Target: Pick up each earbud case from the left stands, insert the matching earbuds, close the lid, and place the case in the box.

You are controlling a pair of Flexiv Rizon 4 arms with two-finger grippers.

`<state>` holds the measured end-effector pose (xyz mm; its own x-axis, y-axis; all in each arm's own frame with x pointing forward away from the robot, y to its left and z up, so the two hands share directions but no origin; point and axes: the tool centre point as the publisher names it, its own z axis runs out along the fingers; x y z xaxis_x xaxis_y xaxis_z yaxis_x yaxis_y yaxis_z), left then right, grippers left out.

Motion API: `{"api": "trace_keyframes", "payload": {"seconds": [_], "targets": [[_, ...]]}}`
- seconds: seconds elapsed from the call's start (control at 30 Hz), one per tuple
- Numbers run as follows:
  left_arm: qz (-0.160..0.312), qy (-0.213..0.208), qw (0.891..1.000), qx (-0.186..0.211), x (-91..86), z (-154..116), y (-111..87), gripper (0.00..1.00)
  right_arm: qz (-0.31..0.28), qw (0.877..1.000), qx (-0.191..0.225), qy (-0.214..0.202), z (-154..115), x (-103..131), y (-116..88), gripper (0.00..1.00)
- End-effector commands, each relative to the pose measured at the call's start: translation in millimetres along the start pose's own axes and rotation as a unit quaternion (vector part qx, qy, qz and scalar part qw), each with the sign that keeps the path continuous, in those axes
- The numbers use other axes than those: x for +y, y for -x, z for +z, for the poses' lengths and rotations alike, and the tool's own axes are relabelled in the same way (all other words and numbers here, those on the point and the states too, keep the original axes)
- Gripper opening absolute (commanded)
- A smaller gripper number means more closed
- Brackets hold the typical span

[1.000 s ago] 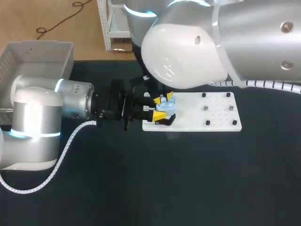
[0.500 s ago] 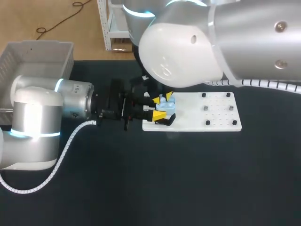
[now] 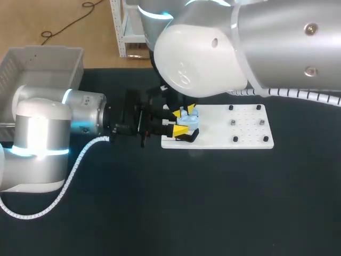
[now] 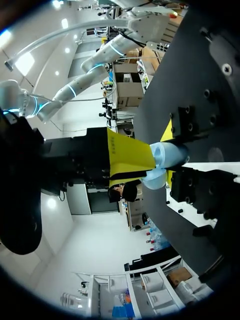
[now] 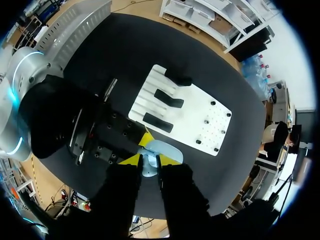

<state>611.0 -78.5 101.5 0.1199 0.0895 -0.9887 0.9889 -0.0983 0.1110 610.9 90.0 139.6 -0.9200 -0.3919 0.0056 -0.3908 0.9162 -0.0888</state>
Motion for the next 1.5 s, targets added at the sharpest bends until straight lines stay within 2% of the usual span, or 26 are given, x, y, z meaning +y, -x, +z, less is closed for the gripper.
{"api": "trace_keyframes", "payload": {"seconds": [0.03,0.33,0.37,0.4,0.53,0.77,0.9,0.97,1.07,1.13,1.5], "targets": [[0.001,-0.002,1.0,0.0,-1.5,0.4,0.6,0.0,-0.001,1.0,0.003,-0.002,1.7,-1.2,6.5,0.0],[0.001,-0.002,1.0,0.0,-1.5,0.4,0.6,0.0,-0.004,1.0,0.007,-0.003,2.7,-1.0,9.6,0.0],[0.001,-0.002,1.0,0.0,-1.5,0.4,0.6,0.0,-0.004,1.0,0.007,-0.003,2.8,-0.9,9.7,0.08],[0.001,-0.002,1.0,0.0,-1.5,0.4,0.6,0.0,-0.004,1.0,0.007,-0.003,2.9,-0.9,9.8,0.23],[0.001,-0.002,1.0,0.0,-1.5,0.4,0.6,0.0,-0.004,1.0,0.005,-0.002,2.9,-0.9,10.0,0.38],[0.001,-0.002,1.0,0.0,-1.5,0.4,0.6,0.0,-0.004,1.0,-0.001,-0.001,-0.4,-0.4,8.6,0.46],[0.001,-0.002,1.0,0.0,-1.5,0.4,0.6,0.0,-0.008,1.0,-0.01,0.001,-13.5,0.8,1.3,0.49],[0.001,-0.002,1.0,0.0,-1.5,0.4,0.6,0.0,-0.009,1.0,-0.018,0.009,-23.7,-1.0,-2.7,0.6],[0.001,-0.002,1.0,0.0,-1.5,0.4,0.6,0.0,0.002,0.999,-0.035,0.022,-33.6,-8.1,-5.0,0.85],[0.001,-0.002,1.0,0.0,-1.5,0.4,0.6,0.0,0.022,0.999,-0.044,0.019,-34.6,-17.7,-2.3,0.98],[0.001,-0.002,1.0,0.0,-1.5,0.4,0.6,0.0,0.118,0.992,-0.052,0.0,-14.1,-66.1,20.7,1.0]]}}
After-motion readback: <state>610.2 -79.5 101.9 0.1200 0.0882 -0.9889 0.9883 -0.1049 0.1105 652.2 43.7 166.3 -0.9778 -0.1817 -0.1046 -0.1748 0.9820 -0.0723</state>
